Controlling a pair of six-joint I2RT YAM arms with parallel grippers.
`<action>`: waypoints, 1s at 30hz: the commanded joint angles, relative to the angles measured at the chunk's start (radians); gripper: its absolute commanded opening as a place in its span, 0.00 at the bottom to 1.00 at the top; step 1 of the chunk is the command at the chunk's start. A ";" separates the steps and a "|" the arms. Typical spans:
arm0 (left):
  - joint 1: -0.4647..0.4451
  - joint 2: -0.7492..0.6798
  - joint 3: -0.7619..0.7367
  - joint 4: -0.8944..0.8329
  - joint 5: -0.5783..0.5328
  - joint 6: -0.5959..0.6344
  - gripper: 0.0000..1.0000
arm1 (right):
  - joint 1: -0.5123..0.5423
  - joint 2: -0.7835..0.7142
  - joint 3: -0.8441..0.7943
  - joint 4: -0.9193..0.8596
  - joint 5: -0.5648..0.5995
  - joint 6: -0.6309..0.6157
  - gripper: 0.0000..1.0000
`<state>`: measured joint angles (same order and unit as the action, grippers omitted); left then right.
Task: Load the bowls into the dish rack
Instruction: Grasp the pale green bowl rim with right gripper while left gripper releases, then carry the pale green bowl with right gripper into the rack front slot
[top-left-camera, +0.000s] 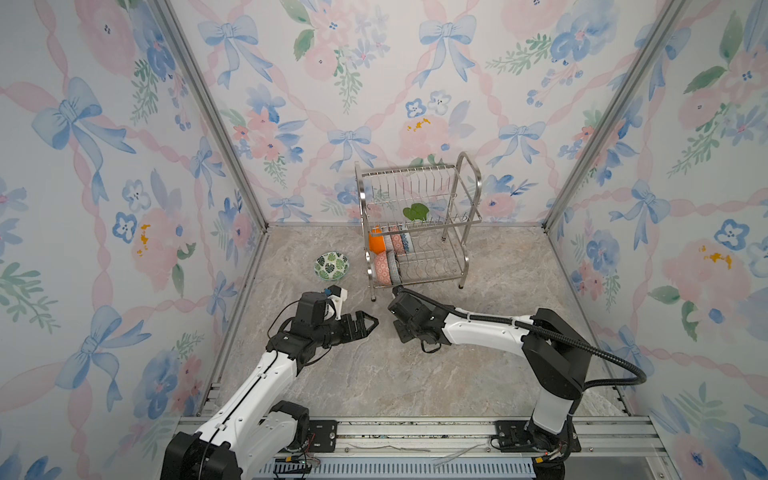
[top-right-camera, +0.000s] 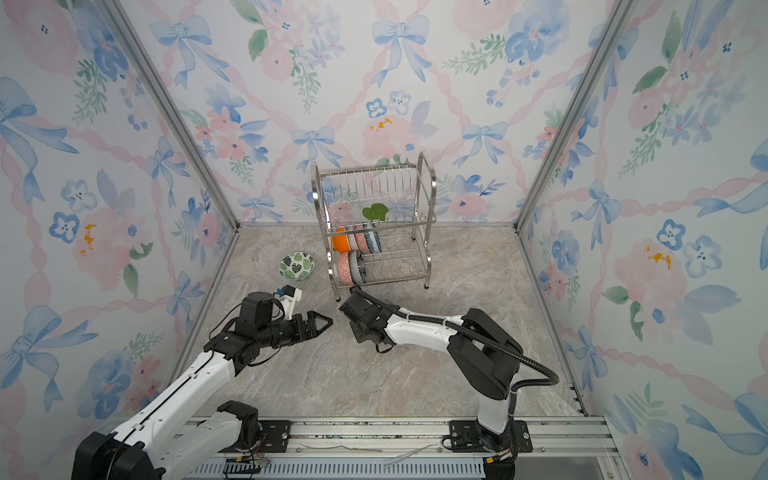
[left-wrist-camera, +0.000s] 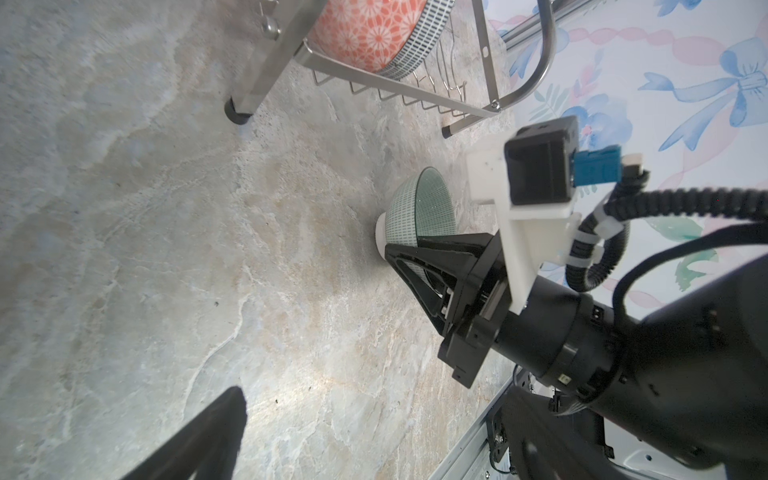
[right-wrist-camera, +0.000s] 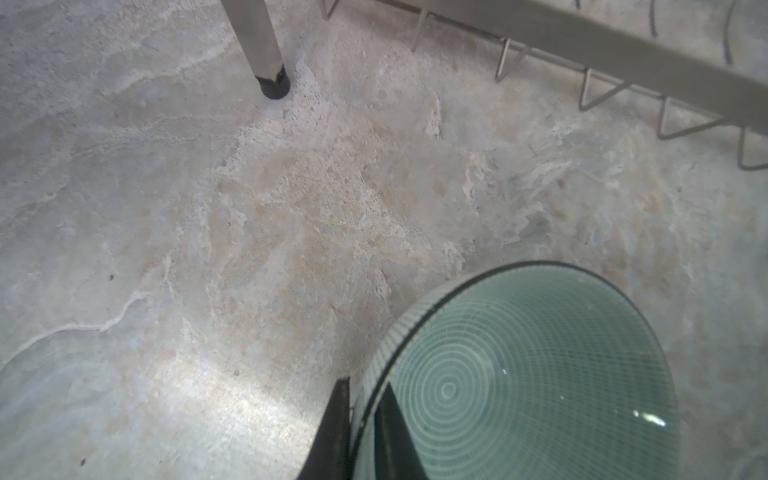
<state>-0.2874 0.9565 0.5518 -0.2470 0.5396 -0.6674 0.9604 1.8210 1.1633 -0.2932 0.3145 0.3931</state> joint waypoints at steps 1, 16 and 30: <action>0.002 0.010 0.004 0.021 0.007 0.002 0.98 | -0.031 -0.050 -0.049 0.006 -0.081 -0.001 0.02; -0.154 0.135 0.160 0.047 -0.121 0.054 0.98 | -0.322 -0.448 -0.266 0.458 -0.516 0.037 0.00; -0.209 0.223 0.262 0.107 -0.156 0.069 0.98 | -0.430 -0.260 -0.202 0.840 -0.698 0.205 0.00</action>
<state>-0.4862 1.1683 0.7864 -0.1547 0.4000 -0.6281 0.5423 1.5387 0.9157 0.3737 -0.3256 0.5514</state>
